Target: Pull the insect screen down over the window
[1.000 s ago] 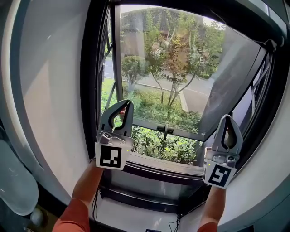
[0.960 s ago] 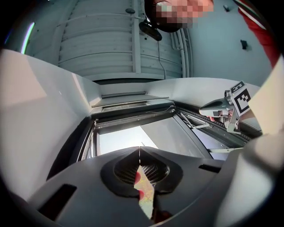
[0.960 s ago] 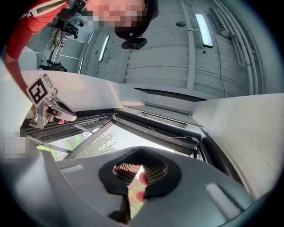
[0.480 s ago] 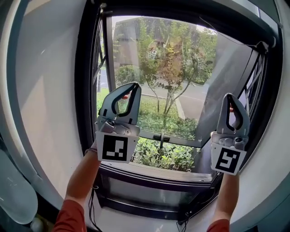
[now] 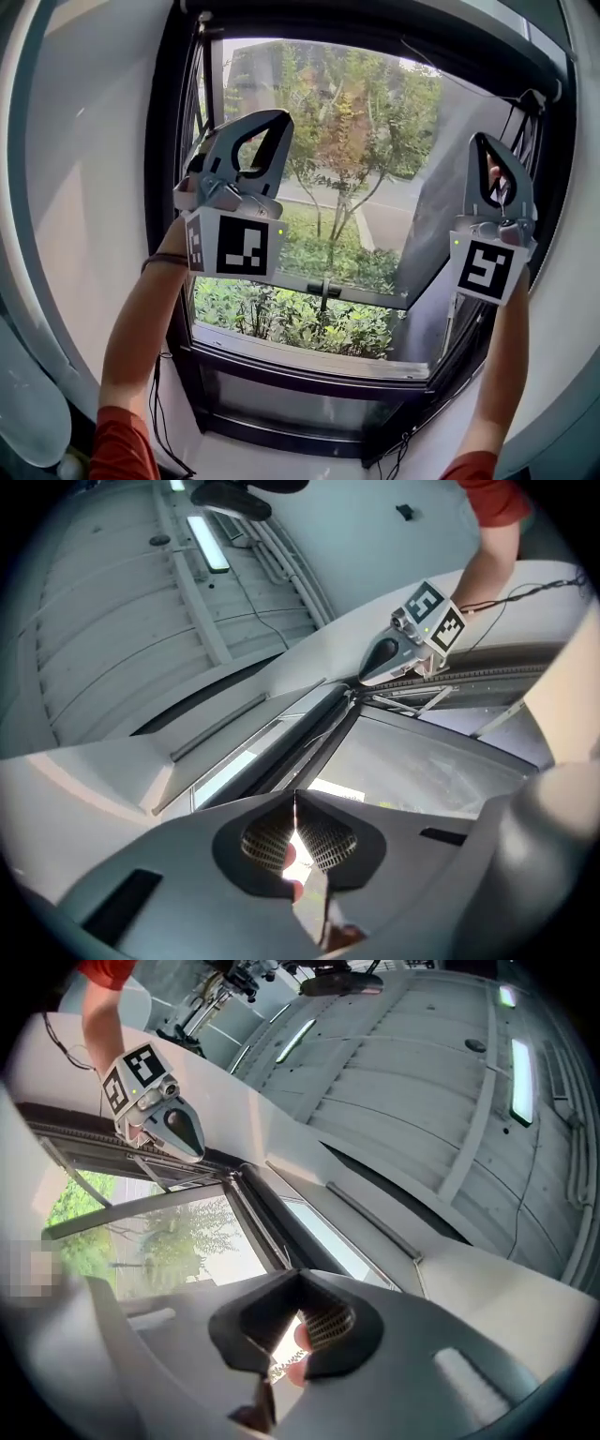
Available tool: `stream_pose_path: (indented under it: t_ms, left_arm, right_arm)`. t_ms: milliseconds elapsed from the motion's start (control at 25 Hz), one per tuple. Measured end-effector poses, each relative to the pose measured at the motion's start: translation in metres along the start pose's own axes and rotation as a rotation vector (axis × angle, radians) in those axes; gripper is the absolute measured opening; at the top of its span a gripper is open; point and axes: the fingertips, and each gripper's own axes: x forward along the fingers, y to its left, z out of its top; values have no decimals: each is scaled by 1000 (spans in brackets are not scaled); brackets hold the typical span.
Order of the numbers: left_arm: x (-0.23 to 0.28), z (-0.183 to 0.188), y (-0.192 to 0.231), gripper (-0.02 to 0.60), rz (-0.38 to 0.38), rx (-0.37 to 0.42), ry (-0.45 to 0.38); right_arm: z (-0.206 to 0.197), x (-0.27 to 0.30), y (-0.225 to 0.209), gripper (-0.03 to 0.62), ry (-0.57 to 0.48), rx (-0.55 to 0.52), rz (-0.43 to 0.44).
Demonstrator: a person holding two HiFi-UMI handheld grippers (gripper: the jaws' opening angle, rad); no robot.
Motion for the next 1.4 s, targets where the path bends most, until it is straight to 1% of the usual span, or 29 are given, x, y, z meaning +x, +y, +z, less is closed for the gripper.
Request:
stream_pose_path:
  t_ms: [160,280,400,520,560,600,680,760,840,920,1040,1320,1400]
  left_arm:
    - [23,6,17,6,6,73,19]
    - [46,4,25,6,-16,146,67]
    - [67,0,31,14,-38,248,121]
    - [84,1,36,42,-49,357,150]
    - [90,2,37,51,-51,385,158]
    - [95,4,39,58,-53,409,166]
    - [105,5,40,81,-63,439,182]
    - [115,-2,40,109,-83,476,217]
    - [123,-9,39,140,-99,506,248]
    - [128,-13,37,152,-113,524,262]
    - [131,-18,32,184,-128,543,272]
    - [150,-37,34,224,-138,621,335]
    - [157,-44,38,229,-133,618,360]
  right_arm:
    - [4,23,-11,9,-36,-74,8]
    - [-3,39,-13,9,-7,-142,31]
    - [-16,57,-13,9,46,-230,55]
    - [-18,71,-15,11,63,-285,94]
    - [-18,76,-15,20,64,-295,108]
    - [-17,80,-16,54,65,-299,119]
    - [-18,89,-17,55,74,-307,132]
    - [-22,99,-15,66,101,-339,153]
    - [-30,109,-11,104,141,-380,187]
    - [-36,114,-8,158,167,-422,210]
    - [-43,120,-8,196,204,-476,227]
    - [-60,137,-19,213,296,-530,227]
    - [-66,140,-22,213,314,-569,226]
